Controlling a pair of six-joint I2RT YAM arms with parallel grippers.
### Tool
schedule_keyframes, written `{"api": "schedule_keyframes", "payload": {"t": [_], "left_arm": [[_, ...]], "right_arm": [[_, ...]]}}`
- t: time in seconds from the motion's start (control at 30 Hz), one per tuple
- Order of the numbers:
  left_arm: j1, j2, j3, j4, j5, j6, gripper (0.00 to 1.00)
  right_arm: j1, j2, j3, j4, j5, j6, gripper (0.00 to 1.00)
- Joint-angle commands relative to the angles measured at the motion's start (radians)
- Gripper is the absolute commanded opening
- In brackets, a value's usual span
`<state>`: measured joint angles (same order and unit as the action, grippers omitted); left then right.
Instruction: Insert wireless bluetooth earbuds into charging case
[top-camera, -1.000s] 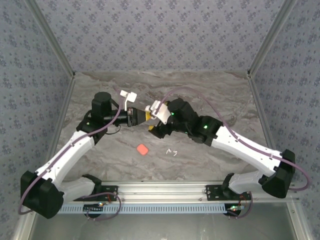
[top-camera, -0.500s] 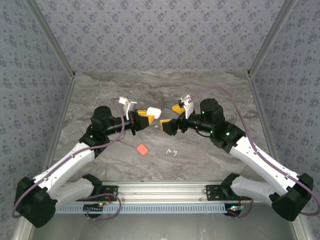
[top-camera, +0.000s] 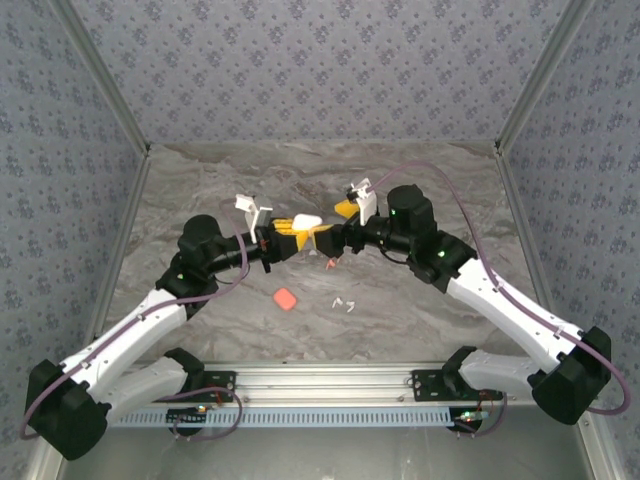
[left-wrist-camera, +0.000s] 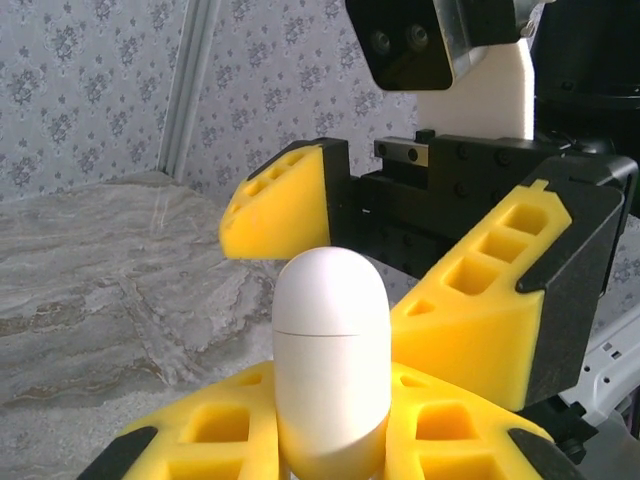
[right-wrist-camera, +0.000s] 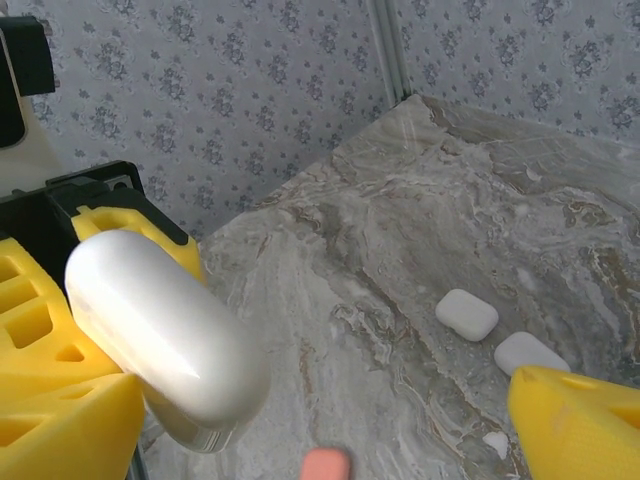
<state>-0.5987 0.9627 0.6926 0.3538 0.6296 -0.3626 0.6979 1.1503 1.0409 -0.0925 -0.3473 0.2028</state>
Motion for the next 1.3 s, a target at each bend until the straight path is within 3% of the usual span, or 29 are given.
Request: {"api": "schedule_keyframes", "payload": {"t": [0.0, 0.7, 0.93, 1.1, 1.27], "left_arm": [[-0.01, -0.023, 0.023, 0.0, 0.021, 0.031, 0.0], [-0.009, -0.015, 0.019, -0.014, 0.0, 0.054, 0.0], [-0.009, -0.039, -0.007, -0.021, -0.076, 0.076, 0.0], [-0.01, -0.072, -0.019, -0.05, -0.12, 0.102, 0.0], [-0.01, -0.105, -0.032, -0.074, -0.134, 0.115, 0.0]], "right_arm": [[-0.016, 0.004, 0.045, -0.009, 0.043, 0.01, 0.94], [-0.045, 0.015, 0.111, -0.077, 0.019, 0.007, 0.94], [-0.074, -0.075, 0.096, -0.277, 0.121, 0.063, 0.94], [-0.076, -0.062, 0.028, -0.455, 0.226, 0.195, 0.77], [-0.043, -0.021, -0.094, -0.482, 0.284, 0.341, 0.64]]}}
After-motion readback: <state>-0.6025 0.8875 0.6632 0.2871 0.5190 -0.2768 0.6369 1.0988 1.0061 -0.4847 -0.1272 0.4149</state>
